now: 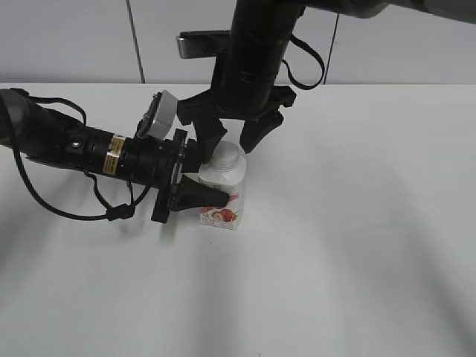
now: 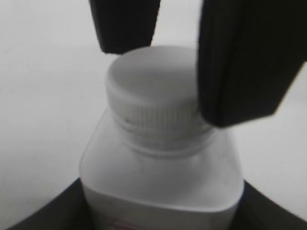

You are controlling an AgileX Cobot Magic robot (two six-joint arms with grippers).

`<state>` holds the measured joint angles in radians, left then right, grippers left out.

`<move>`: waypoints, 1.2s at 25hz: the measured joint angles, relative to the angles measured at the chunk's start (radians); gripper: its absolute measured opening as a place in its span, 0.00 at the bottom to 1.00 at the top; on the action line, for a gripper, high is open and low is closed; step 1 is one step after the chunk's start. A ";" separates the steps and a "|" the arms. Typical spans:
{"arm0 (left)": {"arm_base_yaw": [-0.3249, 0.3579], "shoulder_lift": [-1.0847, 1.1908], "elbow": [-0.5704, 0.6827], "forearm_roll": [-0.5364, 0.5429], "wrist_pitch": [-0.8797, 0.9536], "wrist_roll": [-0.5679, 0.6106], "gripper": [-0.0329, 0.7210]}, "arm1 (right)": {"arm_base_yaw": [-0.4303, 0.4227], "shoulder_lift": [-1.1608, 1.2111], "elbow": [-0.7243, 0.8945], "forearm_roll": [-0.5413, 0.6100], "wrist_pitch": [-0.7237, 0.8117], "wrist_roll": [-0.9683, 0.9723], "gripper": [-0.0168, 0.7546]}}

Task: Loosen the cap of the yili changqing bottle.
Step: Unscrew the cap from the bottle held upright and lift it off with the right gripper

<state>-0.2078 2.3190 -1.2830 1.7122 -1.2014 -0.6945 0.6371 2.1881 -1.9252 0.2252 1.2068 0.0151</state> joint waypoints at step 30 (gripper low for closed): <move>0.000 0.000 0.000 0.008 0.000 0.002 0.57 | 0.001 0.018 -0.004 -0.012 -0.004 -1.183 0.53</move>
<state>-0.2078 2.3190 -1.2833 1.7201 -1.2014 -0.6922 0.6385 2.2061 -1.9295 0.2135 1.2026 -1.1679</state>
